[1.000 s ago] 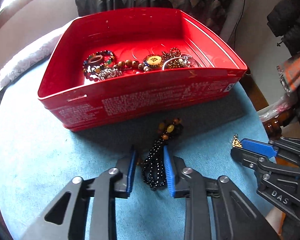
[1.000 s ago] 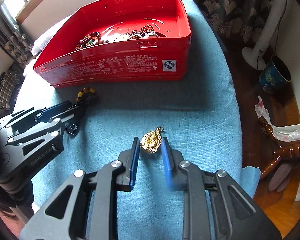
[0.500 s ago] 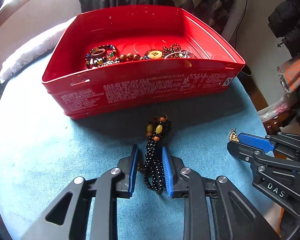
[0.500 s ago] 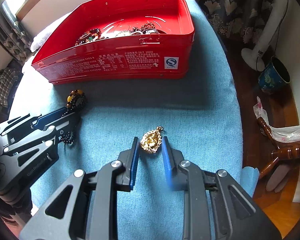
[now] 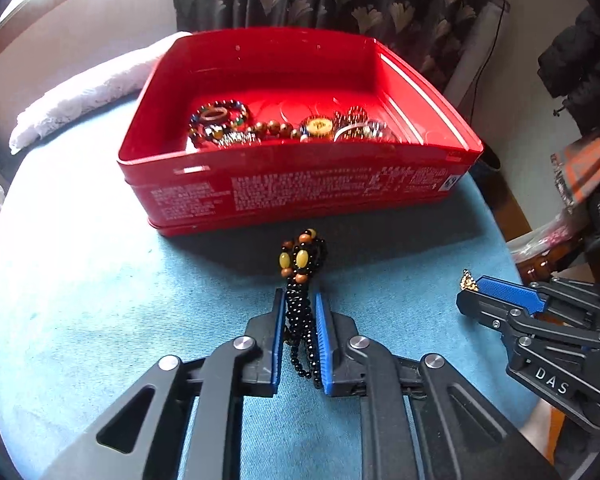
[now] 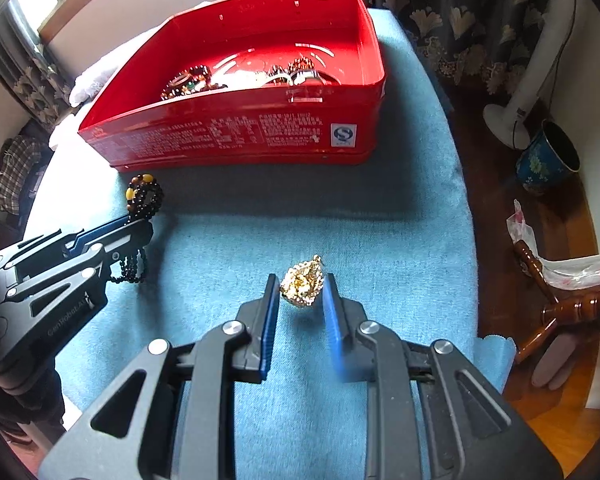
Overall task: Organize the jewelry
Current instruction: 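Lower the necklace and gold pendant into the red tin and open both tools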
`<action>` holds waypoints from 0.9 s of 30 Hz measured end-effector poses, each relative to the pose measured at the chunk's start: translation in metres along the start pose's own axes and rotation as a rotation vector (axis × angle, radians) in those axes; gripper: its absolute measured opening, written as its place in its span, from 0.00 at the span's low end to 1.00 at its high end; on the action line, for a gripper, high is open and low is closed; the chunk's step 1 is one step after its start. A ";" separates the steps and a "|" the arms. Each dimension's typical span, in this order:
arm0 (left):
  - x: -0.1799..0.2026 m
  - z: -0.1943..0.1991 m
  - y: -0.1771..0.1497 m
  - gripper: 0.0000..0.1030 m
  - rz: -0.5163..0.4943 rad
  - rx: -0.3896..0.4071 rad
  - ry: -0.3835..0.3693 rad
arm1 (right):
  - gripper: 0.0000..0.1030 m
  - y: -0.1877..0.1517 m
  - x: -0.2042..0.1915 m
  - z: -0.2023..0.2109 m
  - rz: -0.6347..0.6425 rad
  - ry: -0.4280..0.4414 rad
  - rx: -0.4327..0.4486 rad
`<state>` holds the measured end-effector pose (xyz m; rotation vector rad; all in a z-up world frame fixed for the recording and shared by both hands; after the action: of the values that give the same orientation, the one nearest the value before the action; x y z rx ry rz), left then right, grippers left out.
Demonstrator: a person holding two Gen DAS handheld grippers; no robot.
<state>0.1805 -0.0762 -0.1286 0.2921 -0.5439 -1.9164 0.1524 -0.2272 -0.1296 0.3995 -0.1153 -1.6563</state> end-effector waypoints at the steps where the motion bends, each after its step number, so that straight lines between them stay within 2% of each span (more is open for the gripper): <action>1: 0.000 0.004 0.001 0.14 0.000 0.010 0.002 | 0.20 0.001 0.000 0.003 0.000 0.003 0.005; 12: -0.008 0.048 0.025 0.14 0.019 0.112 -0.002 | 0.20 0.017 -0.007 0.049 0.014 0.051 0.103; 17: -0.015 0.061 0.047 0.14 0.009 0.164 0.021 | 0.20 0.038 -0.016 0.072 0.044 0.072 0.168; 22: -0.026 0.058 0.072 0.14 0.012 0.185 0.057 | 0.20 0.069 -0.026 0.086 0.074 0.073 0.228; 27: -0.041 0.040 0.099 0.14 0.025 0.181 0.086 | 0.20 0.103 -0.030 0.080 0.090 0.061 0.262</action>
<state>0.2583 -0.0613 -0.0467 0.4800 -0.6616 -1.8238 0.2259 -0.2240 -0.0172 0.6344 -0.3024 -1.5428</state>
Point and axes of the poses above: each gripper's, at about its wrist camera, not at the fingertips, and z roughly against the way its jaws point, x to its right, y to its top, the point moved 4 cm from there along -z, roughly the way its jaws point, and after that the axes turned 11 degrees about -z, right-handed, at the moved point
